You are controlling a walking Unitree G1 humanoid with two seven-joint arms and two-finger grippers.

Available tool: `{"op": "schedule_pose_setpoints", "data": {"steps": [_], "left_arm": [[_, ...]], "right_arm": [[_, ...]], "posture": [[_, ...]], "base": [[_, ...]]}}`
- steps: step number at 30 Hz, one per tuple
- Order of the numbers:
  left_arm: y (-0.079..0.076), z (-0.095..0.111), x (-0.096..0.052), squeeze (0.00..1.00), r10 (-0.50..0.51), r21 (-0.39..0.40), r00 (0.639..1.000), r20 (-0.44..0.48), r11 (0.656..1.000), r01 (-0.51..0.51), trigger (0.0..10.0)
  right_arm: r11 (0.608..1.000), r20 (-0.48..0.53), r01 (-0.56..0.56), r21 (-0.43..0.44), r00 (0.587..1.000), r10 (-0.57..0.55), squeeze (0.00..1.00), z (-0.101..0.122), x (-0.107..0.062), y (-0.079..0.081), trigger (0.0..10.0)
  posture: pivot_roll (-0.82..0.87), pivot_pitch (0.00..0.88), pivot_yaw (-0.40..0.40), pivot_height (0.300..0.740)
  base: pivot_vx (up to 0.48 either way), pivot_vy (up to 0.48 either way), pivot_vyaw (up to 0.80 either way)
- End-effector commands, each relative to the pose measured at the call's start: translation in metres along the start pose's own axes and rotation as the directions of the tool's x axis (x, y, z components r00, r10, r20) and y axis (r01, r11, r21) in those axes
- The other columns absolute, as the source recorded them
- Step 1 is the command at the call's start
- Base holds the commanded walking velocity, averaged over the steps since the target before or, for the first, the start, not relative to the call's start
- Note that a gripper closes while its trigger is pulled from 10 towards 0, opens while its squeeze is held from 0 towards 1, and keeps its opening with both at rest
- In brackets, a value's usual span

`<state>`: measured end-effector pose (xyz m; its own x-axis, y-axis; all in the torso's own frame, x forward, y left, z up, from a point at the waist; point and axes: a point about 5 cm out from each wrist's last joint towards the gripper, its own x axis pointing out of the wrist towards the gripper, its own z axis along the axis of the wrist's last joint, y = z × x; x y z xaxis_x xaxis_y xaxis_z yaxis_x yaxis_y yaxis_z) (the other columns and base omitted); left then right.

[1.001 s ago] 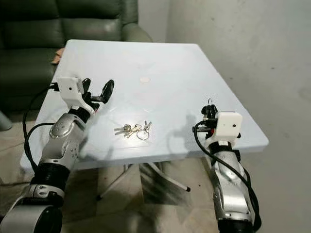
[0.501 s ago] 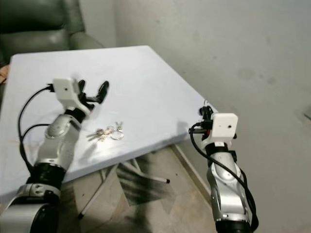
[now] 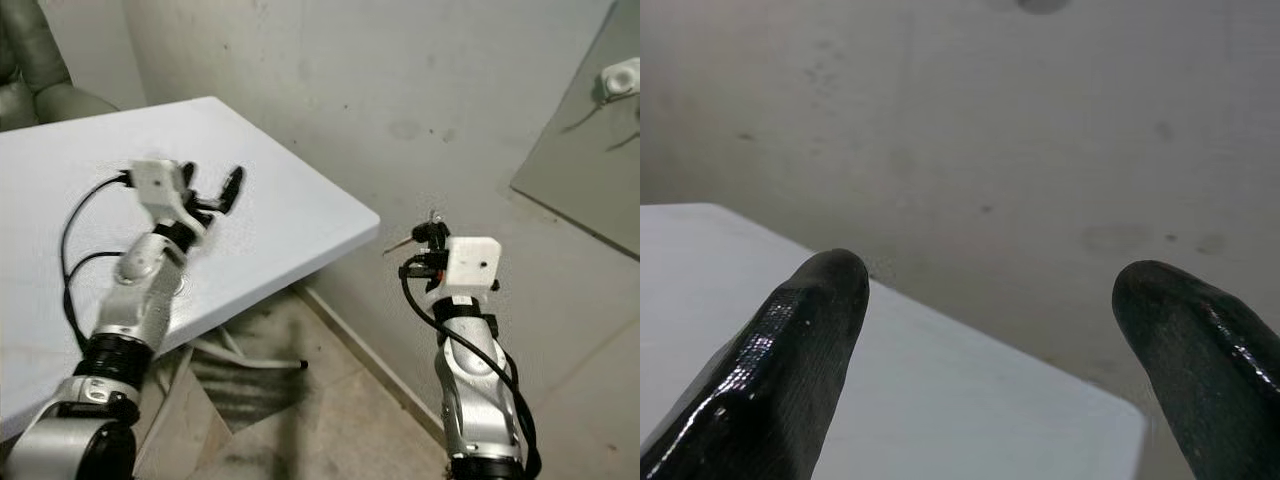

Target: Hang keys on a hook

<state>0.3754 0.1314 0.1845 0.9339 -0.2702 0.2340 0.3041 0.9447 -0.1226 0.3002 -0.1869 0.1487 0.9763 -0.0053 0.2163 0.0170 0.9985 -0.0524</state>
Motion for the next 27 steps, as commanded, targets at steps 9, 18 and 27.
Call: {"op": "schedule_pose_setpoints", "data": {"steps": [9, 18, 27], "left_arm": [[0.0027, 0.0012, 0.0010, 0.00, 0.013, 0.030, 1.000, -0.001, 0.999, -0.012, 10.0], [0.0027, 0.0009, 0.0015, 0.00, 0.013, 0.050, 1.000, -0.001, 0.999, -0.013, 10.0], [0.0015, 0.0001, 0.0017, 0.00, 0.017, 0.037, 1.000, 0.000, 0.999, -0.017, 10.0]], "right_arm": [[1.000, 0.011, 0.003, -0.005, 1.000, -0.003, 0.00, 0.0036, 0.0030, -0.0001, 10.0], [1.000, 0.006, 0.006, -0.008, 1.000, -0.006, 0.00, 0.0022, 0.0019, -0.0003, 10.0], [1.000, 0.002, 0.007, -0.009, 1.000, -0.007, 0.00, 0.0020, 0.0018, -0.0002, 10.0]], "posture": [[-0.05, 0.000, -0.043, 0.740], [-0.05, 0.000, -0.043, 0.740], [-0.05, 0.000, -0.043, 0.740]], "base": [[0.000, 0.000, -0.72], [0.000, 0.000, -0.73], [0.000, 0.000, -0.72]]}}
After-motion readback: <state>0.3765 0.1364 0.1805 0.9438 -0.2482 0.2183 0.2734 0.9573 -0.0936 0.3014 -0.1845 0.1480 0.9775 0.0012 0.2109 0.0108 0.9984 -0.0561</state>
